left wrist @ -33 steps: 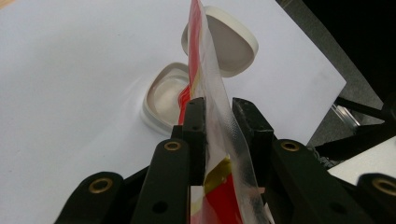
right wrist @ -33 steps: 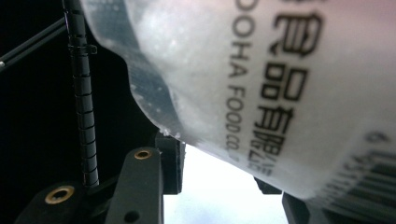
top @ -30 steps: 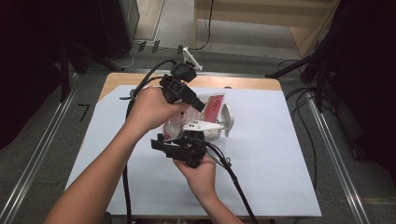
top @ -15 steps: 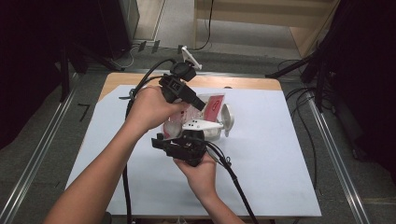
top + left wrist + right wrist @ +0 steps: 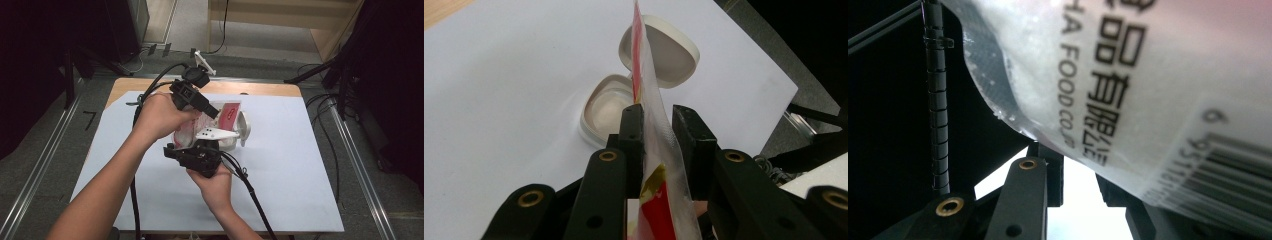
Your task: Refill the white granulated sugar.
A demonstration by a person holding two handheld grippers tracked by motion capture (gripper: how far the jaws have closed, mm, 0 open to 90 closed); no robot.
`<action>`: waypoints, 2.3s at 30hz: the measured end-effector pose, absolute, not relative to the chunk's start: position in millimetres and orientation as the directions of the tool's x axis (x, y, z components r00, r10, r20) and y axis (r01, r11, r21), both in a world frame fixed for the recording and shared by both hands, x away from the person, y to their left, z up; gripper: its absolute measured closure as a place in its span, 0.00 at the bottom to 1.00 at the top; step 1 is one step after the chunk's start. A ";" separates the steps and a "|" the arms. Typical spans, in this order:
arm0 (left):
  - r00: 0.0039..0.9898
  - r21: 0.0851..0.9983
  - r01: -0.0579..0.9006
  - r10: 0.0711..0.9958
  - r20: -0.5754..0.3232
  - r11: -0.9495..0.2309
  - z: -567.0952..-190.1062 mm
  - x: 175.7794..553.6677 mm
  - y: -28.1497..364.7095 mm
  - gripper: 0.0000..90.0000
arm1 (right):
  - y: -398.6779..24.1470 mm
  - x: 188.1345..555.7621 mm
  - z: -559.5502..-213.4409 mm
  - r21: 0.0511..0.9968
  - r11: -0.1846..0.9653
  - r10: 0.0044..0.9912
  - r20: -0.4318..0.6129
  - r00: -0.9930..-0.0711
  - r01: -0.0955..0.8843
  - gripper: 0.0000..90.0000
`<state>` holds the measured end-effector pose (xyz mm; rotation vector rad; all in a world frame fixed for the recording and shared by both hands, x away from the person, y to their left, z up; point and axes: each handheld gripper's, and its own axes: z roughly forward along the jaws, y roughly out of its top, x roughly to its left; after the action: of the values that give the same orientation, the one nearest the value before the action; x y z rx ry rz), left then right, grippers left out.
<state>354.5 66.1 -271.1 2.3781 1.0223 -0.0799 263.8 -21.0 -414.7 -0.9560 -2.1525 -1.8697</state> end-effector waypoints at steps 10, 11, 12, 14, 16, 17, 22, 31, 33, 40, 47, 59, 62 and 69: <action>0.711 0.448 0.687 0.656 -0.252 -0.572 -272.8 354.3 63.8 0.84 | -22.1 265.3 -418.4 0.843 0.030 0.373 0.489 -0.789 0.536 0.84; 0.712 0.450 0.686 0.656 -0.251 -0.572 -272.9 354.5 63.7 0.84 | -22.1 264.8 -418.4 0.844 0.029 0.375 0.488 -0.789 0.536 0.84; 0.712 0.452 0.685 0.656 -0.249 -0.572 -272.9 354.8 63.8 0.84 | -22.2 264.6 -418.3 0.843 0.028 0.374 0.489 -0.788 0.537 0.83; 0.711 0.453 0.686 0.658 -0.249 -0.570 -272.7 354.8 63.5 0.84 | -22.2 264.7 -417.7 0.842 0.027 0.373 0.491 -0.787 0.538 0.83; 0.712 0.453 0.685 0.657 -0.249 -0.570 -272.1 354.8 63.1 0.84 | -22.2 264.6 -416.6 0.840 0.024 0.371 0.496 -0.785 0.542 0.83; 0.712 0.451 0.685 0.655 -0.252 -0.572 -271.4 355.1 63.2 0.84 | -22.1 264.5 -416.2 0.840 0.021 0.367 0.497 -0.786 0.542 0.82; 0.724 0.452 0.673 0.644 -0.245 -0.585 -270.8 355.6 62.5 0.85 | -21.8 262.8 -414.3 0.844 0.018 0.366 0.494 -0.789 0.537 0.81; 0.718 0.463 0.679 0.647 -0.258 -0.569 -269.4 355.1 64.7 0.84 | -20.4 263.1 -411.9 0.837 0.024 0.360 0.503 -0.785 0.547 0.80; 0.718 0.468 0.679 0.646 -0.260 -0.566 -268.7 354.5 65.9 0.84 | -20.1 259.1 -409.5 0.847 0.021 0.366 0.488 -0.792 0.532 0.81; 0.716 0.468 0.679 0.649 -0.257 -0.565 -270.8 352.7 70.6 0.85 | -18.3 261.3 -412.6 0.846 0.044 0.361 0.483 -0.798 0.532 0.81; 0.719 0.451 0.681 0.644 -0.261 -0.577 -275.5 347.0 78.6 0.85 | -15.0 261.2 -421.5 0.844 0.069 0.362 0.475 -0.802 0.531 0.81; 0.721 0.423 0.686 0.633 -0.284 -0.592 -286.7 341.5 92.4 0.84 | -9.7 257.4 -443.5 0.864 0.145 0.391 0.398 -0.830 0.483 0.75; 0.727 0.425 0.680 0.625 -0.284 -0.598 -289.7 341.0 92.9 0.84 | -10.6 257.0 -447.6 0.863 0.152 0.397 0.393 -0.830 0.481 0.75; 0.735 0.408 0.673 0.621 -0.272 -0.617 -298.5 342.3 89.1 0.84 | -16.4 260.0 -459.9 0.872 0.164 0.395 0.371 -0.840 0.462 0.69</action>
<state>342.3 89.1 -298.5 2.4467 0.9821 -0.1418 260.0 -16.4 -459.9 -0.8670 -2.3525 -1.7969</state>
